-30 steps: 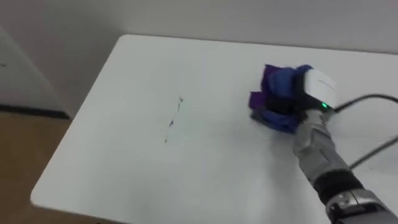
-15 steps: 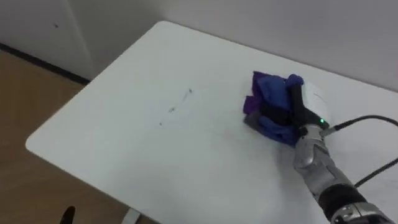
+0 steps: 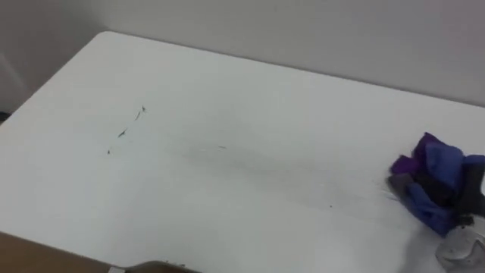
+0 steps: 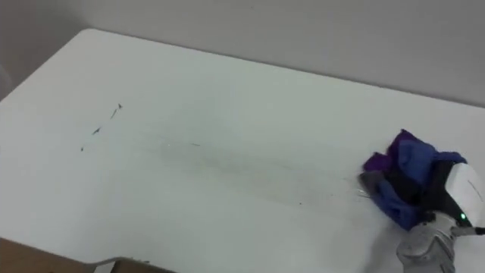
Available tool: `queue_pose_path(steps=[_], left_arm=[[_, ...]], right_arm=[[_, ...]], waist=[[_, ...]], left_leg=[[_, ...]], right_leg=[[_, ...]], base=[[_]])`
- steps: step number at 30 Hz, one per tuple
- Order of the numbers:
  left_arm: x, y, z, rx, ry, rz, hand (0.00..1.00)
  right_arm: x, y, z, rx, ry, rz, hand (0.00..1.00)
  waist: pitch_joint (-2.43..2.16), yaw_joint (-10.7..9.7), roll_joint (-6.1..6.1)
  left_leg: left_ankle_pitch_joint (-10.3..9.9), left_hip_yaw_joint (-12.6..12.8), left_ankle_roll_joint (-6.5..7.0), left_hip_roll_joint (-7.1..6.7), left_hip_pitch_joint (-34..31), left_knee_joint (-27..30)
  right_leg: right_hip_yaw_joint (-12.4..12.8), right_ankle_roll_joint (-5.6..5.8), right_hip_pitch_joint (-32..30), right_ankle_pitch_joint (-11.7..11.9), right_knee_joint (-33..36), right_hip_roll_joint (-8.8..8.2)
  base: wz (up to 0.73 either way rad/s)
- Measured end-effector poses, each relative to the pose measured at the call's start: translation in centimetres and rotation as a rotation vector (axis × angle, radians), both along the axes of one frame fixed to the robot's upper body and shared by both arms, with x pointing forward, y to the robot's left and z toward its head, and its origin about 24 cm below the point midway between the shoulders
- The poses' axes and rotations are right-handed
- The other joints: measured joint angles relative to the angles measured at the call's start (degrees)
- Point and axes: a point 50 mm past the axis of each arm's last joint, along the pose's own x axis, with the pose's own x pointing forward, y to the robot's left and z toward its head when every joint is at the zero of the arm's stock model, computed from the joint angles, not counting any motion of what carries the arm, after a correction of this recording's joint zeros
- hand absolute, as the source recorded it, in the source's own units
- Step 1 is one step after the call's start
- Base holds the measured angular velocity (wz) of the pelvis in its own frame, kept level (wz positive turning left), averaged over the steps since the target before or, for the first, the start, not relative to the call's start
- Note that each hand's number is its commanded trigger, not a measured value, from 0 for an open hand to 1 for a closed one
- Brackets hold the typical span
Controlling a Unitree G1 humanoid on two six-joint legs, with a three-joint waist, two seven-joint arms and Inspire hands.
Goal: Wipe table
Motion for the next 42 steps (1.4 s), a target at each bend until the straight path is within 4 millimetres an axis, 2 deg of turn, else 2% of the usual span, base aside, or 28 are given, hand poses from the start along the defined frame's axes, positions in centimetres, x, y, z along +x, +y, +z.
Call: queue_pose_path(steps=[1, 2, 3, 4, 5, 6, 7, 8, 9, 10, 11, 13, 15, 17, 18, 20, 22, 23, 25, 26, 29, 31, 33, 35, 37, 39, 41, 42], left_arm=[[-0.2, -0.3, -0.1, -0.010, 0.008, -0.011, 0.00], [-0.4, -0.5, -0.2, -0.016, 0.019, -0.017, 0.00], [-0.5, -0.7, -0.3, -0.021, 0.024, -0.015, 0.00], [-0.6, -0.8, -0.4, -0.025, 0.027, -0.013, 0.00], [-0.9, -0.7, -0.3, -0.019, 0.035, -0.013, 0.00], [-0.8, -0.7, -0.4, -0.019, 0.039, -0.019, 0.00], [-0.5, -1.0, -0.4, -0.014, 0.045, -0.037, 0.00], [0.2, -1.5, -0.6, -0.027, 0.040, -0.061, 0.00], [0.5, -1.8, -0.7, -0.036, 0.033, -0.064, 0.00], [1.2, -2.2, -0.7, -0.054, 0.016, -0.053, 0.00], [1.5, -2.3, -0.7, -0.065, -0.001, -0.041, 0.00], [1.3, -2.1, -0.6, -0.065, -0.007, -0.029, 0.00], [0.3, -2.0, -0.7, -0.073, 0.009, 0.008, 0.00], [-2.3, -2.0, -0.8, -0.083, 0.071, 0.054, 0.00], [-2.7, -1.9, -0.8, -0.083, 0.083, 0.060, 0.00], [-4.3, -1.4, -0.6, -0.070, 0.120, 0.096, 0.00], [-5.3, -0.4, -0.2, -0.040, 0.129, 0.150, 0.00], [-5.9, 0.4, 0.1, -0.016, 0.139, 0.175, 0.00], [-6.2, 1.5, 0.6, 0.015, 0.144, 0.190, 0.00], [-6.1, 1.8, 0.7, 0.028, 0.140, 0.195, 0.00], [-5.5, 2.1, 0.9, 0.042, 0.111, 0.202, 0.00], [-4.3, 2.1, 0.9, 0.045, 0.067, 0.176, 0.00], [-2.4, 1.9, 0.9, 0.043, 0.011, 0.138, 0.00], [-1.0, 1.1, 0.7, 0.028, -0.036, 0.093, 0.00], [-0.3, 0.1, 0.4, -0.002, -0.042, 0.068, 0.00], [0.2, -0.9, 0.0, -0.033, -0.036, 0.045, 0.00], [0.0, -1.9, -0.6, -0.063, 0.001, 0.028, 0.00], [-0.2, -2.0, -0.6, -0.067, 0.010, 0.025, 0.00]], right_arm=[[1.1, -0.1, 0.9, -0.019, -0.013, 0.010, 1.00], [2.5, 0.3, 1.8, -0.043, -0.022, 0.039, 1.00], [3.3, 0.7, 2.2, -0.056, -0.029, 0.061, 1.00], [5.0, 2.0, 3.1, -0.086, -0.042, 0.129, 1.00], [6.5, 4.7, 3.4, -0.108, -0.048, 0.246, 1.00], [7.1, 6.2, 3.4, -0.113, -0.049, 0.306, 1.00], [8.0, 8.9, 3.5, -0.113, -0.058, 0.403, 1.00], [8.9, 11.5, 3.8, -0.118, -0.060, 0.498, 1.00], [9.4, 12.5, 3.9, -0.128, -0.054, 0.542, 1.00], [9.9, 14.2, 4.0, -0.132, -0.049, 0.601, 1.00], [10.1, 15.4, 3.9, -0.139, -0.031, 0.652, 1.00], [10.0, 16.0, 3.7, -0.147, -0.020, 0.681, 1.00], [9.4, 15.3, 3.0, -0.147, 0.001, 0.668, 1.00], [8.1, 14.2, 1.7, -0.113, 0.006, 0.628, 1.00], [7.6, 13.8, 1.2, -0.101, 0.004, 0.607, 1.00], [4.9, 10.9, -0.3, -0.062, -0.018, 0.472, 1.00], [2.3, 8.1, -1.1, -0.047, -0.042, 0.332, 1.00], [0.4, 6.3, -1.5, -0.052, -0.048, 0.255, 1.00], [-1.8, 4.1, -1.8, -0.064, -0.042, 0.161, 1.00], [-3.2, 2.9, -2.0, -0.070, -0.030, 0.099, 1.00], [-5.2, 1.5, -2.8, -0.074, 0.014, 0.008, 1.00], [-5.9, 1.1, -3.0, -0.073, 0.030, -0.014, 1.00], [-5.9, 1.0, -2.9, -0.066, 0.026, -0.026, 1.00], [-4.8, 1.5, -2.6, -0.070, 0.022, -0.012, 1.00], [-3.6, 2.2, -2.4, -0.071, 0.016, -0.002, 1.00], [-1.8, 3.1, -1.8, -0.082, 0.020, 0.036, 1.00], [2.0, 5.4, -0.6, -0.102, 0.036, 0.153, 1.00], [2.9, 6.3, -0.3, -0.111, 0.039, 0.199, 1.00]], waist=[[0.49, 1.35, 1.07], [0.82, 2.91, 2.39], [0.80, 4.11, 3.11], [0.90, 6.90, 4.13], [0.87, 8.79, 4.45], [0.86, 8.78, 4.44], [0.78, 9.33, 4.26], [0.66, 10.34, 3.64], [0.71, 10.40, 3.60], [0.84, 10.41, 3.03], [0.62, 10.92, 2.57], [0.50, 11.02, 1.96], [0.77, 10.34, 1.00], [0.51, 9.12, 0.31], [0.52, 8.69, 0.30], [0.48, 5.83, 0.14], [0.36, 4.78, 0.05], [-0.06, 4.67, -0.17], [-0.19, 3.13, -0.64], [-0.54, 2.37, -1.04], [-0.99, 0.18, -1.64], [-1.04, -0.53, -1.67], [-1.12, -0.45, -1.49], [-1.22, 0.16, -0.98], [-1.00, 0.47, -0.53], [-0.88, 1.77, 0.15], [-0.40, 4.24, 0.96], [-0.39, 5.01, 1.10]], left_leg=[[-1.15, -0.01, 0.63, -1.02, 0.75, -0.13], [-2.51, -0.34, 0.69, -1.16, 1.14, -0.29], [-3.27, -0.30, 0.28, -1.16, 1.36, -0.71], [-4.84, 0.38, -0.33, -1.37, 1.37, -1.70], [-5.66, 1.16, -0.01, -1.27, 1.46, -1.96], [-5.73, 1.74, 0.04, -1.21, 1.46, -2.10], [-5.65, 3.03, 0.21, -1.36, 1.43, -2.30], [-5.96, 4.29, 0.69, -1.76, 1.21, -1.97], [-6.14, 4.40, 0.81, -2.03, 1.01, -1.61], [-6.05, 2.56, 1.00, -3.10, 0.50, -1.82], [-5.34, 0.22, 1.54, -4.31, 0.31, -3.01], [-3.92, -1.80, 1.24, -4.82, 0.37, -4.70], [-2.72, -2.92, 1.39, -5.41, 1.02, -6.34], [-2.60, -3.82, 1.56, -5.65, 2.04, -6.69], [-2.60, -4.02, 1.74, -5.74, 2.42, -6.84], [-1.85, -5.75, 3.01, -7.06, 4.03, -8.41], [-1.15, -6.60, 4.05, -8.49, 5.34, -10.35], [-0.83, -6.59, 4.60, -9.21, 5.83, -11.23], [-0.87, -6.62, 5.38, -10.08, 6.11, -11.52], [-0.92, -6.60, 5.89, -10.59, 6.48, -11.98], [-1.66, -6.46, 6.83, -11.16, 8.06, -12.08], [-2.19, -6.47, 7.15, -11.29, 8.67, -12.20], [-2.31, -5.78, 7.35, -11.36, 9.00, -12.42], [-2.39, -5.10, 7.49, -11.42, 9.61, -12.86], [-2.40, -4.02, 7.50, -11.34, 9.94, -13.03], [-2.55, -2.71, 7.38, -10.89, 10.14, -13.11], [-2.72, -3.05, 7.17, -10.48, 9.69, -13.23], [-2.79, -3.66, 7.14, -10.51, 9.33, -13.16]], right_leg=[[2.59, 0.50, -0.47, 1.40, -0.98, 0.54], [4.43, 0.84, -1.31, 3.25, -2.23, 1.04], [4.90, 0.92, -2.00, 4.42, -2.90, 1.39], [2.78, 0.27, -3.76, 6.82, -2.49, 1.40], [-3.08, -2.73, -4.91, 6.86, -0.10, 2.05], [-6.25, -4.55, -4.82, 5.18, 1.74, 2.40], [-10.96, -6.29, -4.00, 2.24, 3.90, 2.73], [-12.51, -6.96, -3.85, 0.24, 4.29, 2.45], [-12.30, -7.31, -4.03, 0.01, 4.26, 2.22], [-11.61, -6.78, -4.42, -0.73, 3.53, 1.94], [-11.74, -7.03, -4.32, -0.28, 2.38, 2.03], [-13.03, -7.38, -3.06, 1.10, -0.22, 2.30], [-14.05, -7.64, -1.98, 1.88, -1.77, 2.40], [-15.11, -6.93, 0.77, 2.28, -4.06, 2.37], [-15.24, -6.57, 1.60, 2.40, -4.89, 2.37], [-15.42, -4.85, 4.80, 2.57, -7.56, 2.29], [-14.79, -3.76, 6.66, 3.00, -9.23, 1.81], [-14.68, -3.39, 7.37, 3.47, -10.10, 1.37], [-14.88, -2.76, 8.37, 3.81, -10.73, 0.64], [-14.41, -2.35, 8.89, 4.06, -11.13, 0.46], [-14.55, -1.92, 10.60, 4.32, -11.41, 0.43], [-15.20, -1.63, 11.77, 4.52, -11.77, 0.42], [-14.48, -1.42, 11.71, 4.86, -11.95, 0.40], [-14.24, -1.30, 11.71, 5.05, -12.14, 0.40], [-13.64, -1.33, 11.48, 5.16, -12.14, 0.46], [-13.29, -1.87, 10.61, 5.75, -12.01, 0.88], [-13.58, -3.13, 8.62, 6.89, -11.81, 1.62], [-13.94, -3.49, 7.98, 7.26, -11.81, 1.86]], base=[[-0.99], [-1.23], [-1.67], [-1.93], [-1.77], [-1.17], [-0.61], [-0.49], [-0.22], [0.05], [0.12], [0.29], [0.38], [0.41], [0.73], [0.95], [0.69], [0.40], [0.31], [0.26], [-0.05], [-0.07], [-0.20], [-0.29], [-0.34], [-0.62], [-0.85], [-0.89]])
